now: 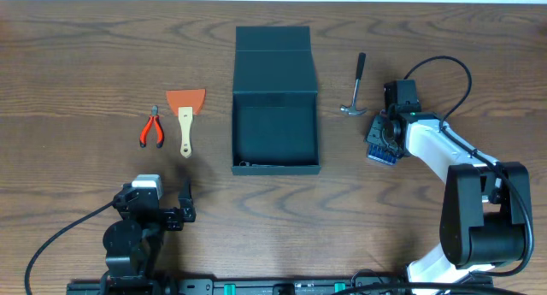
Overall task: Pack container
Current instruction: 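Move the right gripper to the screwdriver set case and grasp it, then carry the screwdriver case over the box and lower it inside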
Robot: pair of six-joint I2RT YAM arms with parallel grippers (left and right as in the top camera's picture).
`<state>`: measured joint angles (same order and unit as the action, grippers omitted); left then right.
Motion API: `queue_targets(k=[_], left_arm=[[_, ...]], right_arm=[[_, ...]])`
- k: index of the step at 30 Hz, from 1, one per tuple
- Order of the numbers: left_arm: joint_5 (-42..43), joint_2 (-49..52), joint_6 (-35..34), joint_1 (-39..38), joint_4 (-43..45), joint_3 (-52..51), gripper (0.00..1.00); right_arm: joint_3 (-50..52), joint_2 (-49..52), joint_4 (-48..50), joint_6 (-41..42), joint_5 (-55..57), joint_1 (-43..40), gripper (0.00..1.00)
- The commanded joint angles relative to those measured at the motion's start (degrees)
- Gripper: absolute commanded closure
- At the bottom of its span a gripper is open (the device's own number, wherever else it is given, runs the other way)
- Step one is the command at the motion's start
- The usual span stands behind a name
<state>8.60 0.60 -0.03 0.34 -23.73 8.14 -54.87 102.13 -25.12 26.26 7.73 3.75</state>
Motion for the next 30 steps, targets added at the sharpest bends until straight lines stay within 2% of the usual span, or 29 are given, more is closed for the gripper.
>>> queue_targets(k=[1,12,23,30], left_arm=[[-0.3,-0.3,-0.1,0.3,0.0,-1.2,0.01],[-0.3,-0.3,-0.1,0.3,0.0,-1.2,0.02],[-0.3,-0.3,-0.1,0.3,0.0,-1.2,0.01],[-0.3,-0.3,-0.1,0.3,0.0,-1.2,0.02]], right_arm=[[0.6,-0.5,0.8,-0.2,0.2,-0.5,0.47],[-2.6,-0.7,-1.3,-0.2,-3.4,-0.5,0.53],[-24.1,-3.2,-20.4,-0.2,-6.4,0.0,0.57],[-32.0,-6.0,-22.4,-0.5,-11.4,5.2,0.59]])
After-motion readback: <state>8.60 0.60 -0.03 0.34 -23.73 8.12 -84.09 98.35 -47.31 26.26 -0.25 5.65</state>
